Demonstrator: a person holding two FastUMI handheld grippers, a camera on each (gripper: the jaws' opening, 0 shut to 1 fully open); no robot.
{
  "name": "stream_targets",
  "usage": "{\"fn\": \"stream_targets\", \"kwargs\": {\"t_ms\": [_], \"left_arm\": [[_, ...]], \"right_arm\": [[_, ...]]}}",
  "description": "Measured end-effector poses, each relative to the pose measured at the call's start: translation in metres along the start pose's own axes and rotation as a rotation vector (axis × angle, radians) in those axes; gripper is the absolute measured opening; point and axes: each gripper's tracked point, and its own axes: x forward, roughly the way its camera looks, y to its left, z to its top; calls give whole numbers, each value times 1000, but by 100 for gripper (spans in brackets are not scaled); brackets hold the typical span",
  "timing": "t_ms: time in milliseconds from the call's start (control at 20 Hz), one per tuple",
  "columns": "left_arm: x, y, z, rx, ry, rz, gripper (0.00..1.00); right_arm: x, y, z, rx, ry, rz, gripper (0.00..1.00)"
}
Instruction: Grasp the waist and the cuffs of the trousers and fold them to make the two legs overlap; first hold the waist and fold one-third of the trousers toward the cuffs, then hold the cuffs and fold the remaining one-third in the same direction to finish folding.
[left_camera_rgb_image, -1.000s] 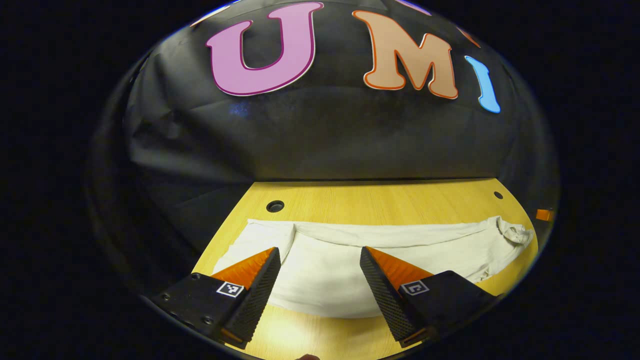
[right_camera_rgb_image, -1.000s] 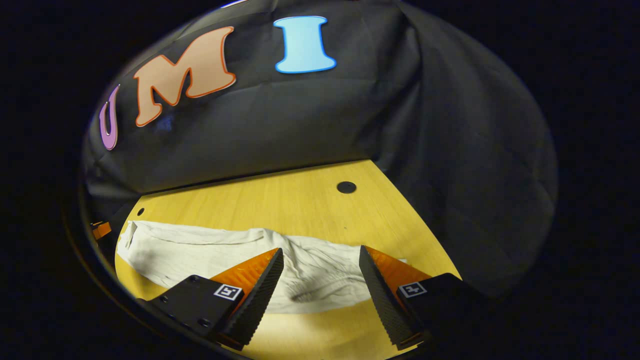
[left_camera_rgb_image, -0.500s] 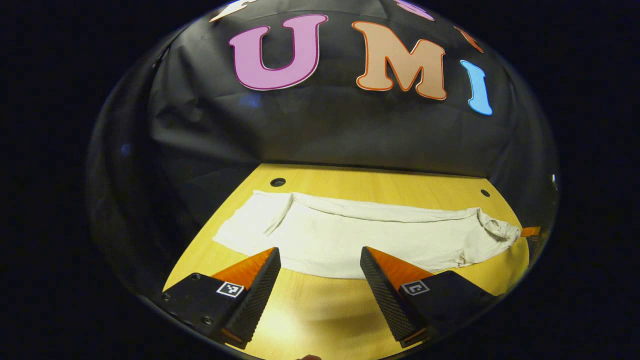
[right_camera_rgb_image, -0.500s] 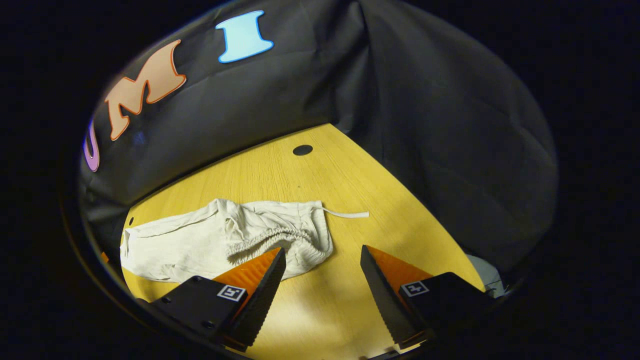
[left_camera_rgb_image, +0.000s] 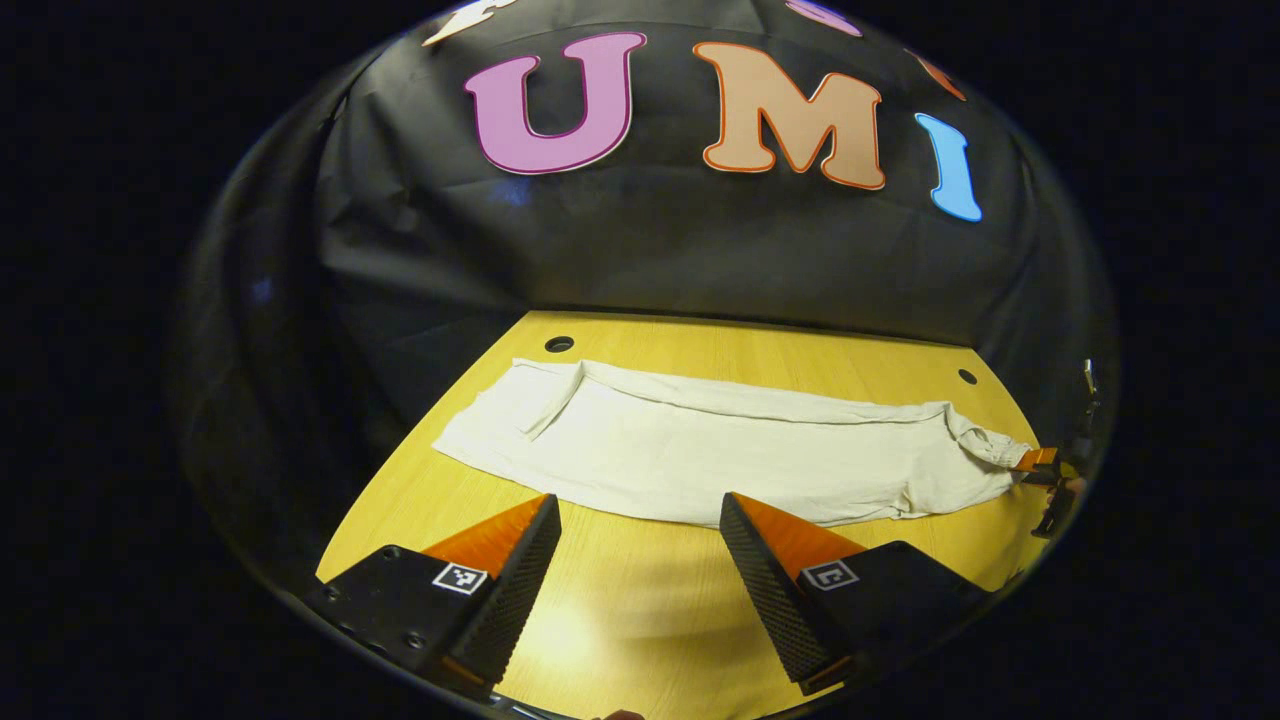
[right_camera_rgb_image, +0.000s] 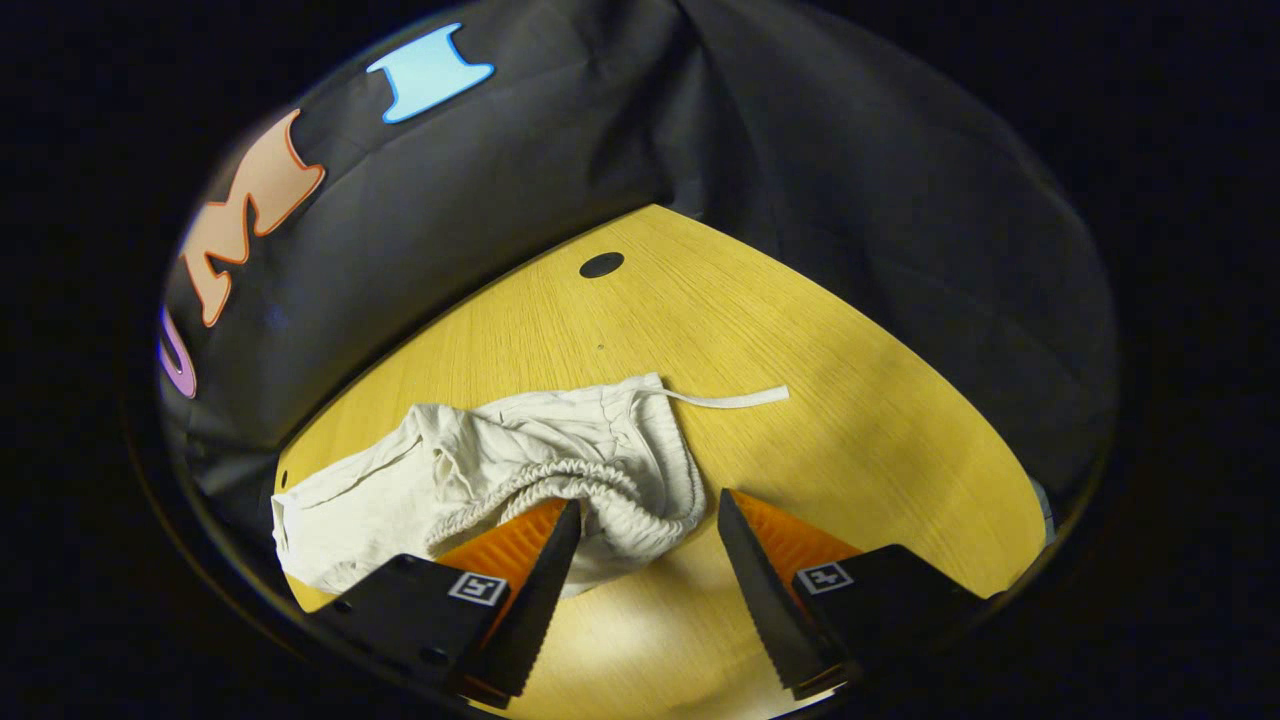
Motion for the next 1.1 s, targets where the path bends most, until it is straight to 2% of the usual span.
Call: {"fn": "stream_targets", "kwargs": {"t_ms": [50,100,200,350,400,450,550,600,800,1100], "left_arm": [[0,-1,1,3,1,-2,98],[0,-1,1,8,0,-4,98],[0,-2,1,23,-2,-4,98],[1,-7,3,44,-2,-8,97],[2,-10,4,48,-4,-12,97],[3,-11,5,48,-6,-16,98],[3,-11,5,45,-6,-25,98],[1,-11,5,46,-7,-30,98],[3,-9,4,41,-20,-61,98],[12,14,3,-1,-19,-119,97]], "right_arm": [[0,0,-1,5,2,-3,70],[0,-1,0,2,0,-7,65],[-2,-2,0,11,6,2,63],[1,3,6,17,-19,20,33],[-1,4,5,4,-22,18,30],[-3,6,7,-9,-31,17,22],[-8,9,11,-34,-56,16,22],[-11,13,15,-39,-70,18,16],[-29,24,28,-42,-138,49,16],[-98,64,52,-74,-271,107,16]]}}
